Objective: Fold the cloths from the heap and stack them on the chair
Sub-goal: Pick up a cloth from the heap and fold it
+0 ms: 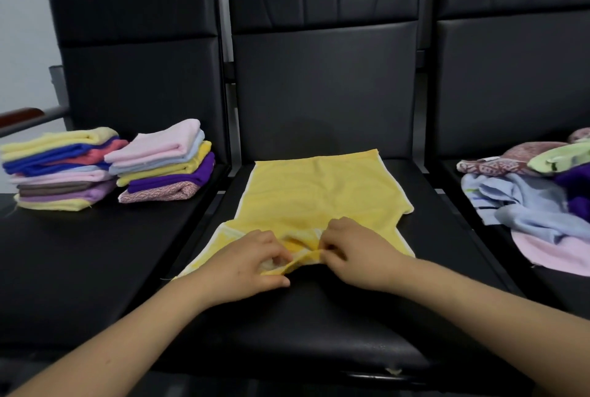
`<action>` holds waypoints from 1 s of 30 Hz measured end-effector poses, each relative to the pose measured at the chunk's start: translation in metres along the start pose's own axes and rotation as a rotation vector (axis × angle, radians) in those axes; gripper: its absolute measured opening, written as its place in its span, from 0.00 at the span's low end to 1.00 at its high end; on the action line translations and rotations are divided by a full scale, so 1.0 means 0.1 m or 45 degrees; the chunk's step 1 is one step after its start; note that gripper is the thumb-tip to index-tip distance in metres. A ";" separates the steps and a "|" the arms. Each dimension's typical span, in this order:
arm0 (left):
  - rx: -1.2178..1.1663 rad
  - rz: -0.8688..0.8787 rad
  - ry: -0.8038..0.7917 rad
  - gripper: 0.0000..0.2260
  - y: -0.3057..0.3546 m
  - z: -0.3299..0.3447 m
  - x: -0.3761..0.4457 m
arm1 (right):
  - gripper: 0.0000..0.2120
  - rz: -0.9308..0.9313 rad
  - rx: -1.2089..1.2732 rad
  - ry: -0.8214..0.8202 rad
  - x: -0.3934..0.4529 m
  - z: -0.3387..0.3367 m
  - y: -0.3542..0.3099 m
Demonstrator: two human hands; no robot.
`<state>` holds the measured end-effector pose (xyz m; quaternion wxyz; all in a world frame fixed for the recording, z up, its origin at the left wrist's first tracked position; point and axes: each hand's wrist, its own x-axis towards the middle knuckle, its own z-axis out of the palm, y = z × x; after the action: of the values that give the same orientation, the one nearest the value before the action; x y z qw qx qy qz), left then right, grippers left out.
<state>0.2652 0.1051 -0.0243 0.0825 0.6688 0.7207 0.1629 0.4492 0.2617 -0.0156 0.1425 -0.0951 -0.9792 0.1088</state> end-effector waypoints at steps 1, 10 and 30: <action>0.038 0.016 0.026 0.23 -0.01 -0.01 -0.02 | 0.07 0.042 0.101 -0.036 -0.01 -0.07 0.02; -0.281 -0.101 0.362 0.23 0.01 -0.33 0.02 | 0.16 0.250 0.474 -0.060 -0.23 -0.65 0.20; -0.921 -0.598 0.715 0.08 -0.14 -0.41 0.40 | 0.06 0.964 0.870 0.737 -0.20 -0.53 0.99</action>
<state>0.2347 0.1393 0.0129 0.1463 0.3479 0.7434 0.5522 0.4995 0.3615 0.0051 0.3777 -0.4130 -0.7077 0.4312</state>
